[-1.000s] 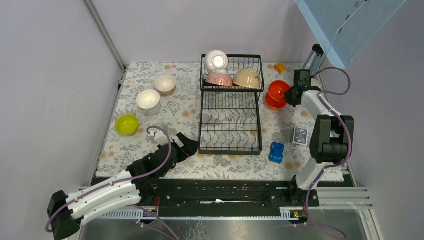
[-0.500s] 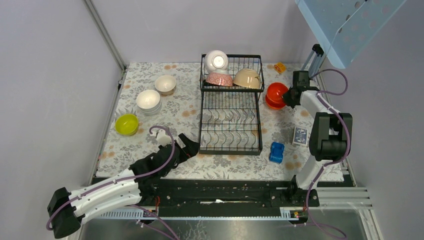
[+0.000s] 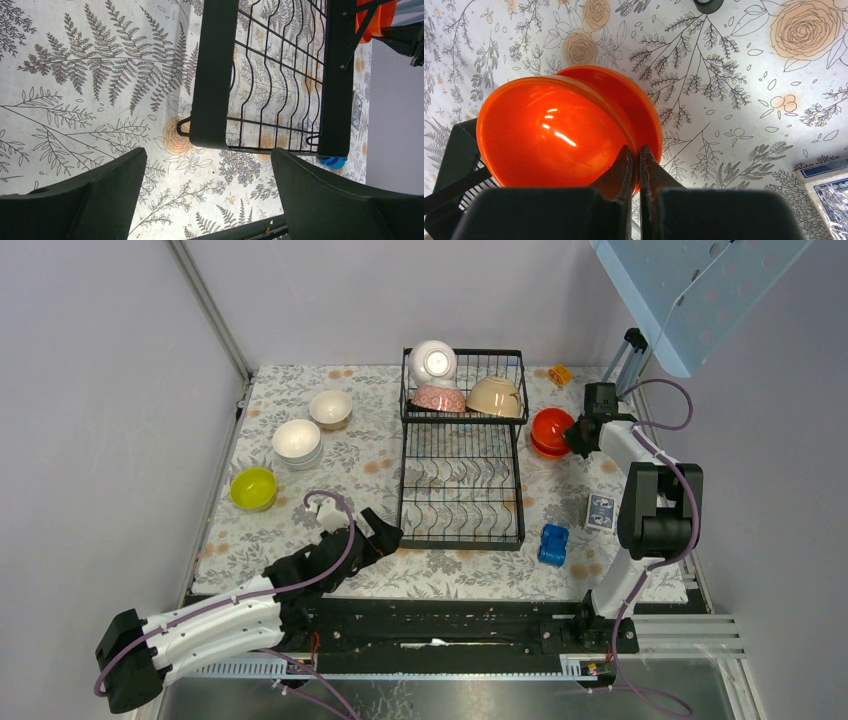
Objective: Unload the bowls from the dish rack
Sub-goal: Place the bowl with the bowl.
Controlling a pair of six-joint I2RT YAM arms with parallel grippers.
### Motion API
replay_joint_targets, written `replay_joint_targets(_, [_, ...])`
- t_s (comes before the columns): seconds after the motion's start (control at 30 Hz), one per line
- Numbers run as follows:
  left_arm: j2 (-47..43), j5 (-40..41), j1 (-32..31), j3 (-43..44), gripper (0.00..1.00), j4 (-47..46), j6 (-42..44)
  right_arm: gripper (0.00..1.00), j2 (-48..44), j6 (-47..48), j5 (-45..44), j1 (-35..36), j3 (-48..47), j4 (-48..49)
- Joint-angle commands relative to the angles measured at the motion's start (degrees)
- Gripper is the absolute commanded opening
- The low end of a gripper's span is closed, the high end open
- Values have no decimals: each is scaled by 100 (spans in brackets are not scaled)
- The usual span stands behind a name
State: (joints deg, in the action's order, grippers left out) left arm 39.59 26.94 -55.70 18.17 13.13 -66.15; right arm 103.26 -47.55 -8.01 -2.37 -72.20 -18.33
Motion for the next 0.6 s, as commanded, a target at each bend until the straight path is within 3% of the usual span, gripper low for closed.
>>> replay_joint_targets(0.0, [6, -33, -11, -6, 99, -260, -65, 4, -18, 69, -78, -18, -118, 46])
replay_joint_targets(0.57, [-33, -48, -11, -77, 99, -267, -100, 26, -45, 112, -53, -18, 20, 31])
